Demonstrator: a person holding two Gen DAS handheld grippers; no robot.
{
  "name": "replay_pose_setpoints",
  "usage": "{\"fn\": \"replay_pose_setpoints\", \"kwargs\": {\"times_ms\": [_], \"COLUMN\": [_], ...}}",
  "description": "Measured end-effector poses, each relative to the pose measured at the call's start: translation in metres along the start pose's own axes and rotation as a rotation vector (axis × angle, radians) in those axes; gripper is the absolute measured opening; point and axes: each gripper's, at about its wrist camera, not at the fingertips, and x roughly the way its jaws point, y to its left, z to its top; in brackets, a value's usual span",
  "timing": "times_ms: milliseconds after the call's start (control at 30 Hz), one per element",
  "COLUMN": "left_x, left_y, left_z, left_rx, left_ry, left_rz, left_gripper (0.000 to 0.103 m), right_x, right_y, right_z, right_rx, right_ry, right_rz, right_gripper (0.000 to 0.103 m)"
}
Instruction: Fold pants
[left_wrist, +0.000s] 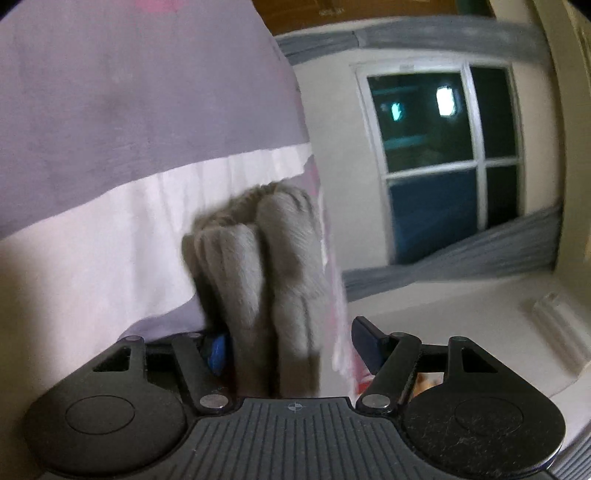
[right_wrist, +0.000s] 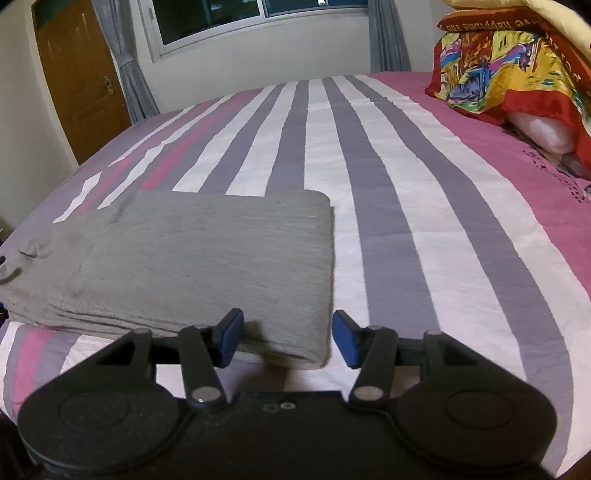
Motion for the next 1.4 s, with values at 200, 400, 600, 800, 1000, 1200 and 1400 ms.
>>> {"fn": "replay_pose_setpoints", "kwargs": {"times_ms": [200,400,600,800,1000,1200,1400], "left_x": [-0.019,0.001,0.007,-0.009,0.018,0.066,0.106], "left_y": [-0.014,0.000,-0.012,-0.085,-0.185,-0.257,-0.282], "left_z": [-0.016,-0.014,0.000,-0.011,-0.048,-0.128,-0.212], "left_rx": [0.100,0.101,0.140,0.372,0.633,0.873,0.996], "left_ry": [-0.153,-0.093,-0.059,-0.043,0.043,0.176,0.335], "left_rz": [-0.137,0.052,0.113,0.099,0.048,0.016,-0.021], "left_gripper": [0.031,0.030,0.031,0.031,0.031,0.031,0.031], "right_x": [0.002,0.016,0.016,0.014,0.019,0.015,0.013], "right_y": [0.000,-0.027,-0.071,-0.095,-0.108,-0.113,-0.118], "right_z": [0.006,0.008,0.007,0.001,-0.014,-0.017,-0.018], "right_rx": [0.021,0.054,0.142,0.047,0.076,0.107,0.115], "right_ry": [-0.015,0.017,-0.003,-0.004,0.000,-0.011,-0.025], "right_rz": [-0.033,-0.169,-0.277,-0.395,-0.425,-0.399,-0.366], "right_gripper": [0.053,0.053,0.061,0.080,0.103,0.103,0.103]}}
